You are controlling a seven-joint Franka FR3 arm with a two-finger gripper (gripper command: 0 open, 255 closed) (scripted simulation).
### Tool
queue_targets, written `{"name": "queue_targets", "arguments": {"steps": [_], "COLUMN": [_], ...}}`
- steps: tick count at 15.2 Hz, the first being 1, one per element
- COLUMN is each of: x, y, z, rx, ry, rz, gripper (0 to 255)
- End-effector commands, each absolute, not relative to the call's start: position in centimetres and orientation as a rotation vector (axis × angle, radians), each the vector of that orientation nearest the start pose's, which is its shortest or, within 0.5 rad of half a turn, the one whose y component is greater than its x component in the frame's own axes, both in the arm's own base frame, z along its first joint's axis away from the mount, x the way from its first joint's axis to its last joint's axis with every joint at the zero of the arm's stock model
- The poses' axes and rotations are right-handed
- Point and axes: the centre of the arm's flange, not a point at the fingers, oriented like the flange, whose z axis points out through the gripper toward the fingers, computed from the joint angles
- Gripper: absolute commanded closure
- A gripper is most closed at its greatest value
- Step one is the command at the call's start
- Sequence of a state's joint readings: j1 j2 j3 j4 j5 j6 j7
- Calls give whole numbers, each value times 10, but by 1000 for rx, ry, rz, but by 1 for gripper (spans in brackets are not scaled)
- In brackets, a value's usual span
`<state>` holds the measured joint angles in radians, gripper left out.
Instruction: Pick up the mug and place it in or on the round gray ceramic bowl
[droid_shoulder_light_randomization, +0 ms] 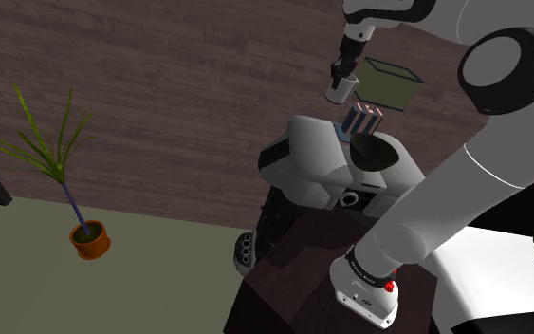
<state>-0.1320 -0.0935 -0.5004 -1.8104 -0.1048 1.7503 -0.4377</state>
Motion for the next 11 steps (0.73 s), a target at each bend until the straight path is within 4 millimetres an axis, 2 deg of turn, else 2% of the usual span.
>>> {"name": "queue_targets", "arguments": {"steps": [1, 11], "x": [423, 294], "y": [-334, -310], "z": [579, 591], "rx": [-3192, -3192], "ry": [283, 283], "rz": [16, 16], "gripper": [255, 255]}}
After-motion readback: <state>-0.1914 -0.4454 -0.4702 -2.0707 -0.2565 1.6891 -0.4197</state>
